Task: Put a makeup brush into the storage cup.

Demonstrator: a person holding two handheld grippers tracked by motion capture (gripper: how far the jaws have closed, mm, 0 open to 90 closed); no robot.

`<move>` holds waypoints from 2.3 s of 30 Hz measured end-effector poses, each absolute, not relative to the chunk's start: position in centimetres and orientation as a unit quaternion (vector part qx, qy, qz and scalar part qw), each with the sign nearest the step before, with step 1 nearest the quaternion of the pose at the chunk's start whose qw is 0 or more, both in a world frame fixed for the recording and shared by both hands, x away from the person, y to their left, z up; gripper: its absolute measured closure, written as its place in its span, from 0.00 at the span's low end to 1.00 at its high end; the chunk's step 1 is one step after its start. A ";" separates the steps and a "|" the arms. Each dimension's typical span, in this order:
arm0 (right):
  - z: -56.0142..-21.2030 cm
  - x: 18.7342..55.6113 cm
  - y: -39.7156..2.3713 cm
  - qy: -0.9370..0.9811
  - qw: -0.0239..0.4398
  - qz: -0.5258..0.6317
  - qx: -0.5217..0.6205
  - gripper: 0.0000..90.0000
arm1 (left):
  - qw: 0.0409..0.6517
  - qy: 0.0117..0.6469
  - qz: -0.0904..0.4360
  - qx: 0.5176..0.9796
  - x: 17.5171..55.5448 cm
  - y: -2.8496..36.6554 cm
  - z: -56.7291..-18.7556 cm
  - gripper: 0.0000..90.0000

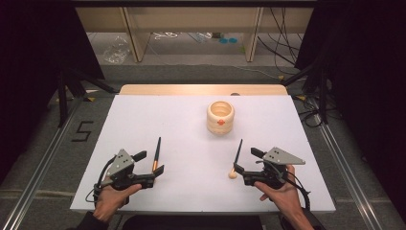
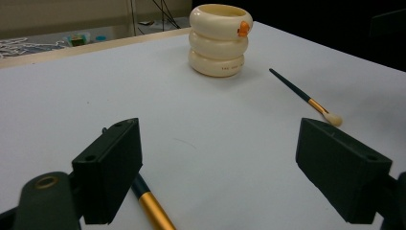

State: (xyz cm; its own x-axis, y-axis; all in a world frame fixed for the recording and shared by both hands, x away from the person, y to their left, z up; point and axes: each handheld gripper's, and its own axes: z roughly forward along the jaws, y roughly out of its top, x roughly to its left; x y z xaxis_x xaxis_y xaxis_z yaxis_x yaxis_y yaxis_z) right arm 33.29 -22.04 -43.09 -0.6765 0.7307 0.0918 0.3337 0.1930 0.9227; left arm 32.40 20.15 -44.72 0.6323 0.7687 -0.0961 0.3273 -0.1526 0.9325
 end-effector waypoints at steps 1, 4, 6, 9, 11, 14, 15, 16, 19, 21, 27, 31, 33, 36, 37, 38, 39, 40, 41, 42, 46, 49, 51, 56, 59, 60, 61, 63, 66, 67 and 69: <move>-43.1 33.3 -22.0 0.749 0.188 0.527 0.355 0.18 | 0.532 0.375 0.208 0.730 32.4 20.1 -44.7 0.18; -43.1 33.3 -22.0 0.750 0.188 0.525 0.355 0.18 | 0.529 0.385 0.203 0.728 32.4 20.1 -44.9 0.18; -43.1 33.3 -22.0 0.751 0.187 0.525 0.354 0.18 | 0.526 0.388 0.204 0.729 32.5 20.1 -44.9 0.17; -43.1 33.3 -22.0 0.752 0.185 0.524 0.353 0.18 | 0.522 0.385 0.209 0.732 32.6 20.3 -44.9 0.18; -43.2 33.3 -22.0 0.751 0.189 0.525 0.354 0.18 | 0.524 0.387 0.208 0.729 32.7 20.4 -45.0 0.17; -43.2 33.4 -21.9 0.752 0.190 0.524 0.353 0.18 | 0.515 0.393 0.209 0.732 32.9 20.5 -45.0 0.18; -43.2 33.4 -22.0 0.753 0.189 0.522 0.353 0.18 | 0.514 0.400 0.205 0.730 32.9 20.4 -45.1 0.18; -43.2 33.4 -22.0 0.754 0.191 0.521 0.353 0.18 | 0.513 0.403 0.204 0.730 32.9 20.4 -45.2 0.18; -43.2 33.3 -21.9 0.754 0.190 0.521 0.352 0.18 | 0.508 0.392 0.204 0.740 33.1 20.5 -45.2 0.18; -43.1 33.3 -21.9 0.757 0.184 0.518 0.353 0.18 | 0.508 0.391 0.203 0.740 33.1 20.4 -45.2 0.17; -43.2 33.2 -21.8 0.761 0.190 0.512 0.350 0.18 | 0.502 0.413 0.192 0.735 33.5 20.4 -45.3 0.18; -43.2 33.2 -21.7 0.760 0.184 0.516 0.349 0.19 | 0.472 0.416 0.186 0.755 34.3 20.5 -45.4 0.19; -43.3 33.2 -21.7 0.761 0.186 0.515 0.347 0.19 | 0.451 0.428 0.179 0.762 34.9 20.6 -45.6 0.20; -43.3 33.2 -21.7 0.762 0.185 0.515 0.346 0.19 | 0.414 0.424 0.177 0.785 36.1 21.1 -45.6 0.24; -43.3 33.2 -21.7 0.762 0.185 0.515 0.346 0.19 | 0.399 0.422 0.177 0.795 36.4 21.3 -45.5 0.24; -43.2 33.2 -21.7 0.765 0.187 0.509 0.348 0.19 | 0.393 0.423 0.167 0.799 37.1 21.3 -45.6 0.26; -43.2 33.2 -21.7 0.765 0.187 0.509 0.348 0.19 | 0.393 0.423 0.167 0.799 37.1 21.3 -45.6 0.27; -43.3 33.3 -21.6 0.765 0.185 0.513 0.344 0.19 | 0.380 0.421 0.163 0.808 37.5 21.4 -45.7 0.29; -43.3 33.3 -21.6 0.765 0.185 0.513 0.344 0.19 | 0.364 0.415 0.159 0.818 37.8 21.5 -45.7 0.29; -43.3 33.3 -21.5 0.765 0.189 0.511 0.342 0.19 | 0.356 0.416 0.156 0.822 38.1 21.5 -45.8 0.32; -43.3 33.2 -21.5 0.768 0.190 0.508 0.340 0.19 | 0.337 0.426 0.138 0.828 39.1 21.2 -46.2 0.37; -43.3 33.3 -21.5 0.768 0.189 0.510 0.338 0.19 | 0.332 0.430 0.136 0.828 39.4 20.9 -46.5 0.39; -43.3 33.3 -21.5 0.773 0.187 0.503 0.339 0.19 | 0.332 0.434 0.134 0.827 39.6 20.5 -46.7 0.41; -43.4 33.3 -21.3 0.772 0.184 0.507 0.336 0.20 | 0.295 0.415 0.131 0.851 40.6 20.1 -46.8 0.47; -43.3 33.3 -21.4 0.775 0.182 0.504 0.335 0.20 | 0.296 0.421 0.131 0.847 40.9 19.6 -47.1 0.51; -43.3 33.3 -21.4 0.776 0.182 0.502 0.334 0.20 | 0.286 0.419 0.125 0.853 41.1 19.7 -47.3 0.53; -43.3 33.3 -21.4 0.776 0.182 0.502 0.334 0.20 | 0.286 0.419 0.125 0.853 41.1 19.7 -47.3 0.55; -43.4 33.3 -21.4 0.778 0.186 0.500 0.333 0.20 | 0.273 0.420 0.118 0.857 41.3 19.8 -47.2 0.56; -43.3 33.3 -21.4 0.778 0.185 0.500 0.332 0.20 | 0.272 0.420 0.108 0.859 41.5 19.8 -47.3 0.61; -43.3 33.3 -21.4 0.778 0.185 0.500 0.332 0.20 | 0.267 0.415 0.105 0.863 41.5 19.9 -47.2 0.61; -43.4 33.4 -21.3 0.778 0.183 0.503 0.329 0.20 | 0.276 0.415 0.106 0.861 41.6 19.8 -47.4 0.64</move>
State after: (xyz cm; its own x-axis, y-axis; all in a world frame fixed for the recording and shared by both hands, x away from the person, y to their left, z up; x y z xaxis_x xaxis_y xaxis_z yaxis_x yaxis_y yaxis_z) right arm 33.35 -21.28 -43.44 -0.7161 0.6965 0.0458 0.3277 0.2775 0.9031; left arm 41.55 19.77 -47.41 0.6340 0.7719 -0.0472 0.6552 -0.5037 0.5631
